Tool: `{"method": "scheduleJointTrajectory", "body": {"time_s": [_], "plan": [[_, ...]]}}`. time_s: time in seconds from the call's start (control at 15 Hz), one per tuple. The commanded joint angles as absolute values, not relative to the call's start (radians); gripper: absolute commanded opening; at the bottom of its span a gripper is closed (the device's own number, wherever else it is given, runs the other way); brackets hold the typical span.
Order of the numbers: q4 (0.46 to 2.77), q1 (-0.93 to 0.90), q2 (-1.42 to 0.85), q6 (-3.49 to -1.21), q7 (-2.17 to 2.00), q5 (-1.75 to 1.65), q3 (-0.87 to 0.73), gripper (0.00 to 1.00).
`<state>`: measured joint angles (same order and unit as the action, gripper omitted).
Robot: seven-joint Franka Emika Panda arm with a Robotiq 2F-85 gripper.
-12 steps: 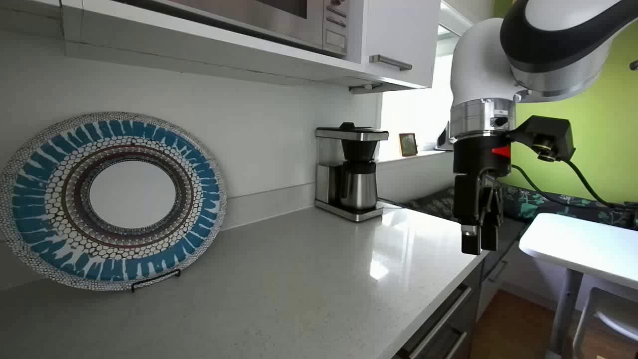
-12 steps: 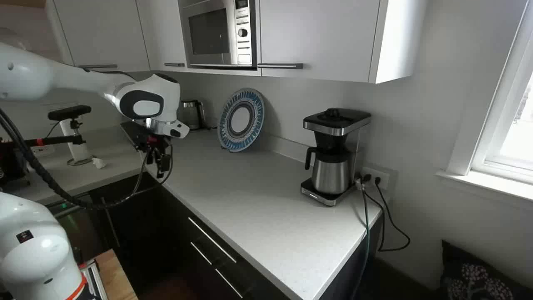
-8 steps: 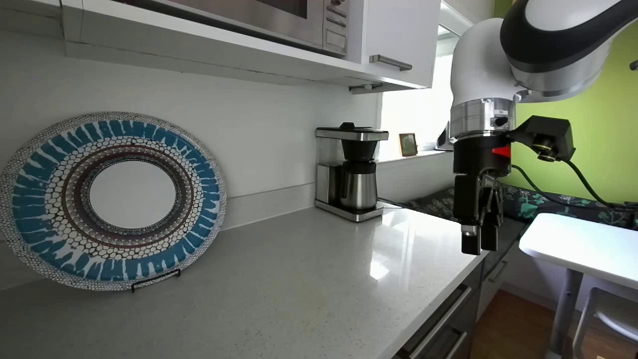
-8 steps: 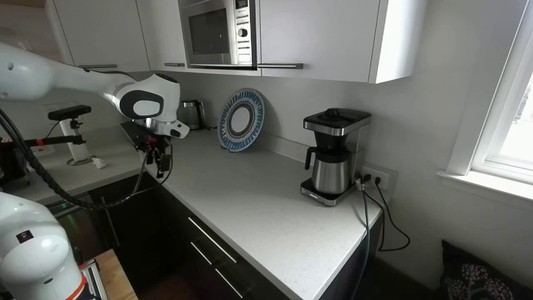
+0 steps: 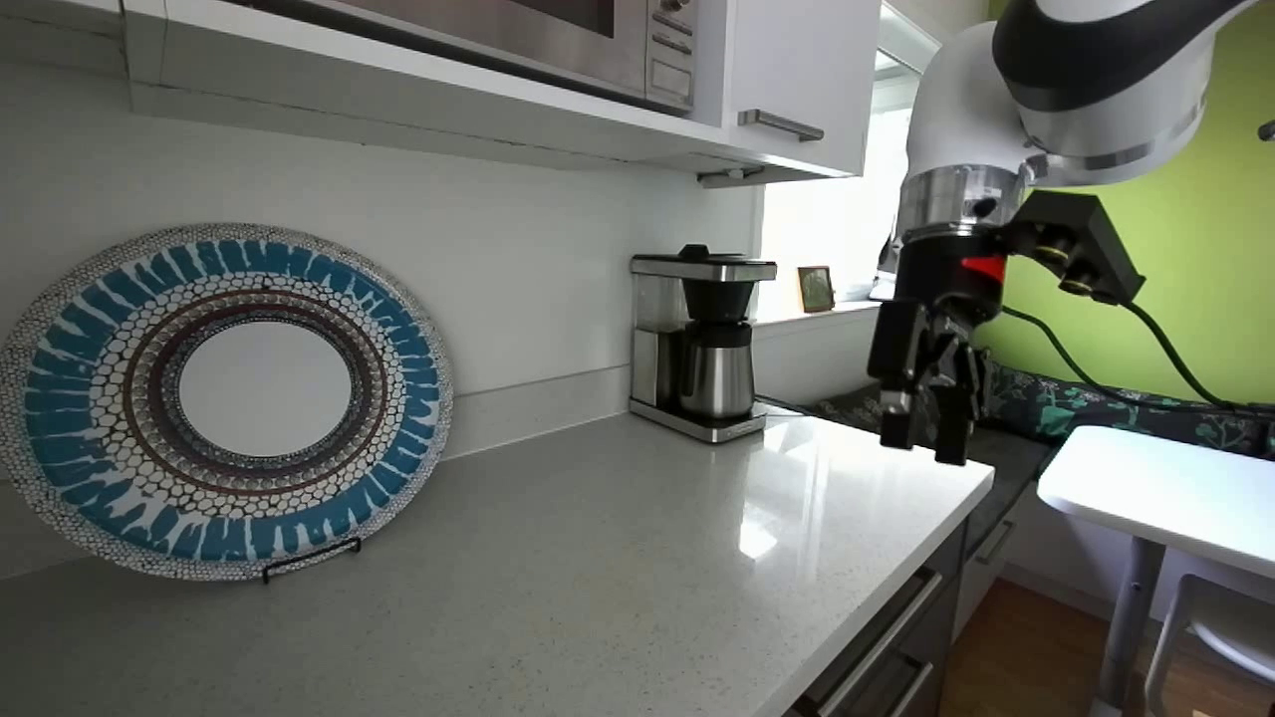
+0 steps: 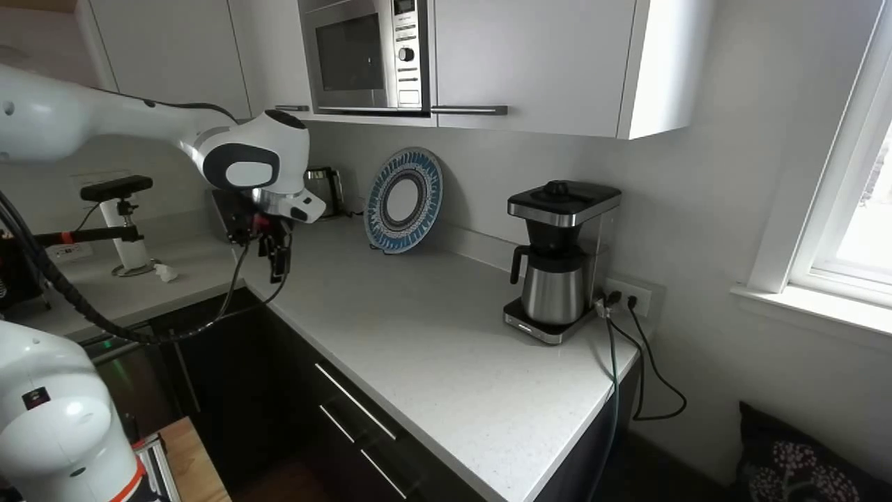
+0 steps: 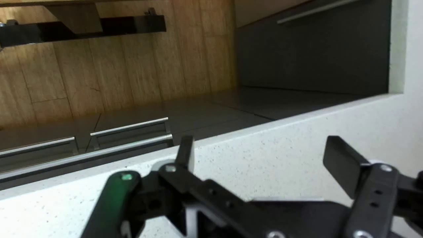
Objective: Open the right cabinet door
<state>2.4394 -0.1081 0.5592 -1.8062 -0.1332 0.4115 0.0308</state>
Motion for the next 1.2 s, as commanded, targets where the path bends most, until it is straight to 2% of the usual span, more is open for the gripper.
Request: {"method": "scheduleJointTrajectory", "body": {"time_s": [0.0,0.33,0.73,1.13], "plan": [[2.359,-0.052,0.557,-1.821,-0.216,0.485,0.013,1.0],[2.266,0.022,0.563,-1.949,-0.336,0.506,0.015,1.0],[2.242,0.101,0.585,-2.209,-0.446,0.432,0.029,1.0],[2.217,0.159,0.613,-2.318,-0.467,0.327,0.012,1.0]]}}
